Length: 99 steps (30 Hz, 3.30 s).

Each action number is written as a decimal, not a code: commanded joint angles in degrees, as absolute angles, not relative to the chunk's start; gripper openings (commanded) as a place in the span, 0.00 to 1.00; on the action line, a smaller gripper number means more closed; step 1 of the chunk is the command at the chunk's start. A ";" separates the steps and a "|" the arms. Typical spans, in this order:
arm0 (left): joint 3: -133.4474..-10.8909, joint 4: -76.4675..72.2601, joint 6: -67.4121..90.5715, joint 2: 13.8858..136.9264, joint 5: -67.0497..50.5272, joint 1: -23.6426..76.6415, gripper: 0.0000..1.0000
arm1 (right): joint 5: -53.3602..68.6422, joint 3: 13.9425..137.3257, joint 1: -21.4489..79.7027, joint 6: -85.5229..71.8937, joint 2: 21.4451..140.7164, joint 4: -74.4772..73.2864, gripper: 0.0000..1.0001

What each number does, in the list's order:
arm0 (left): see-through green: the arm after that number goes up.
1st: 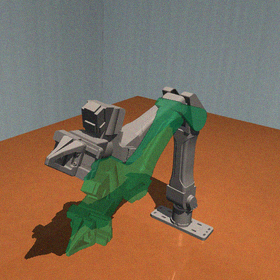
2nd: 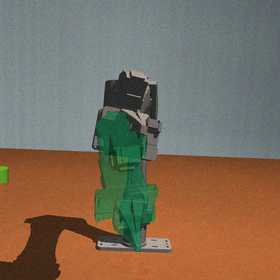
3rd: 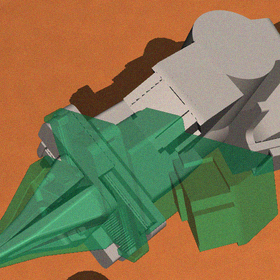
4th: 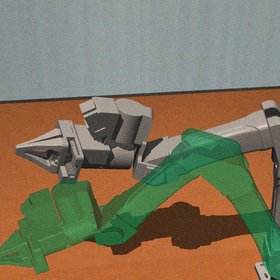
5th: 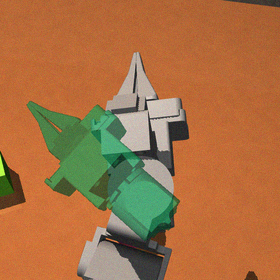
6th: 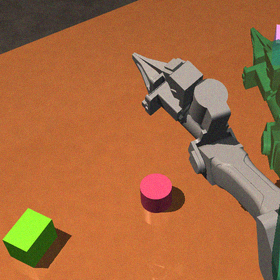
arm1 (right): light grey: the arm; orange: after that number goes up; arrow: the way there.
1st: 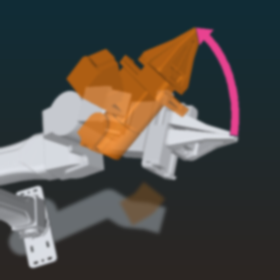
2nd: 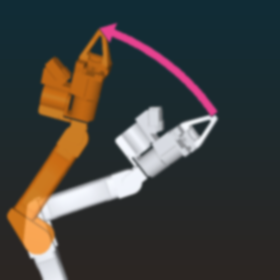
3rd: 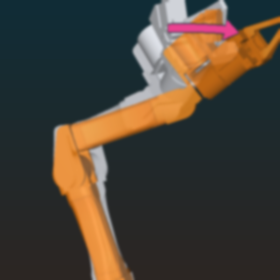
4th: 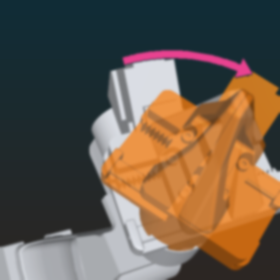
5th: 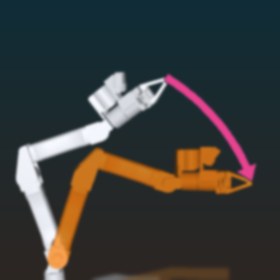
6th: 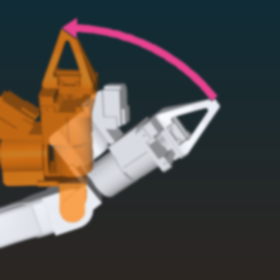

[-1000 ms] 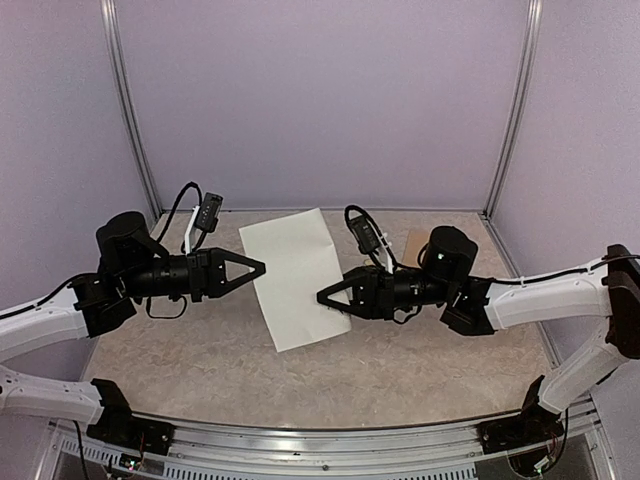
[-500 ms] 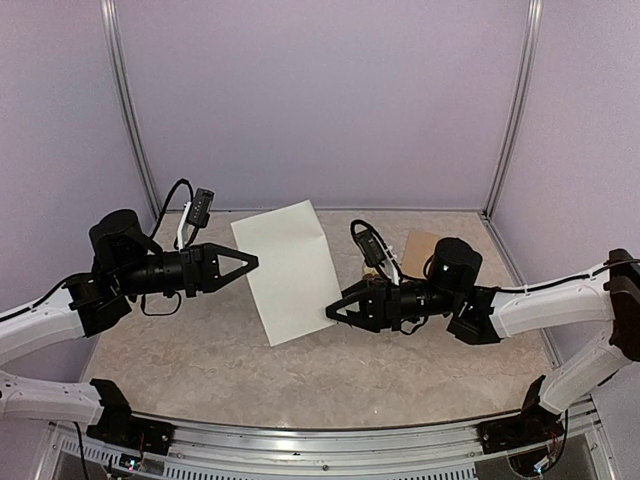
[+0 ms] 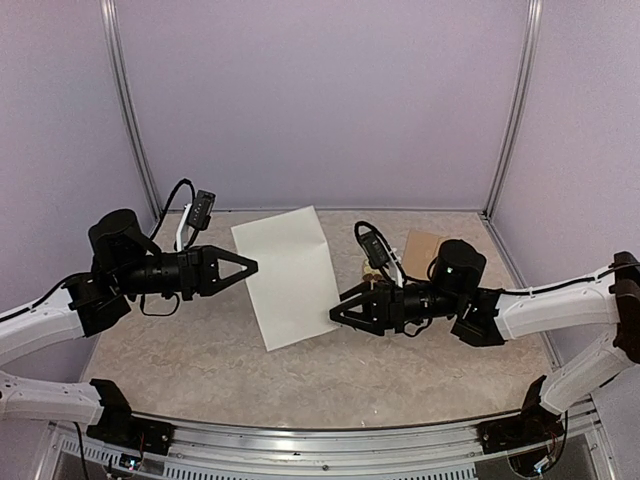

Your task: Place the letter into the envelope and seal it

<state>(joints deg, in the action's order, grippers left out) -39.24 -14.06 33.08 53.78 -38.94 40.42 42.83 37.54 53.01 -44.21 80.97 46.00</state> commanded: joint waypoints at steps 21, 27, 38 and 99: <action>-41.90 -8.76 25.89 54.93 -48.45 43.51 0.00 | 43.01 48.91 51.59 -40.12 81.24 43.10 0.00; -42.01 -8.27 25.58 55.17 -48.77 43.85 0.00 | 43.68 49.53 51.08 -41.04 81.73 44.27 0.29; -42.10 -7.57 24.90 55.52 -48.86 44.34 0.00 | 42.55 49.65 50.36 -41.93 81.58 45.86 0.00; -31.90 -33.79 35.11 48.73 -33.39 43.47 0.11 | 41.85 39.74 50.38 -48.18 80.37 59.86 0.00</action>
<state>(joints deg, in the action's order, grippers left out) -32.34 -37.52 34.96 50.28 -33.15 45.06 40.80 39.24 50.13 -49.60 81.38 59.83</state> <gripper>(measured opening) 0.005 0.004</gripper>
